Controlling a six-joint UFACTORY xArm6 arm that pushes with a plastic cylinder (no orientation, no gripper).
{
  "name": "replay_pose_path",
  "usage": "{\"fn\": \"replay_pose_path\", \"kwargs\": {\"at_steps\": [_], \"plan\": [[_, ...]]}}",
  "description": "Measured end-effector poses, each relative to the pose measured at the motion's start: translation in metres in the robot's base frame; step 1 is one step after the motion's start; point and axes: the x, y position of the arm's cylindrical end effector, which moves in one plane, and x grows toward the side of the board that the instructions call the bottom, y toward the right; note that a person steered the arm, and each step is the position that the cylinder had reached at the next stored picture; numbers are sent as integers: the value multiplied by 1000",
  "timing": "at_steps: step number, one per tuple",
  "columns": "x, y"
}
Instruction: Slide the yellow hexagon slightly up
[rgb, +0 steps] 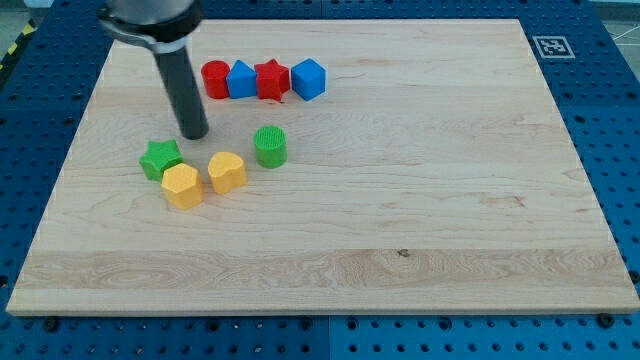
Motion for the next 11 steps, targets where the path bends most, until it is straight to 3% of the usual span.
{"fn": "replay_pose_path", "kwargs": {"at_steps": [2, 3, 5, 6, 7, 8, 9, 11], "plan": [[0, -65], [22, -87], [158, -104], [207, -71], [206, -13], [202, -7], [138, 11], [88, 16]]}}
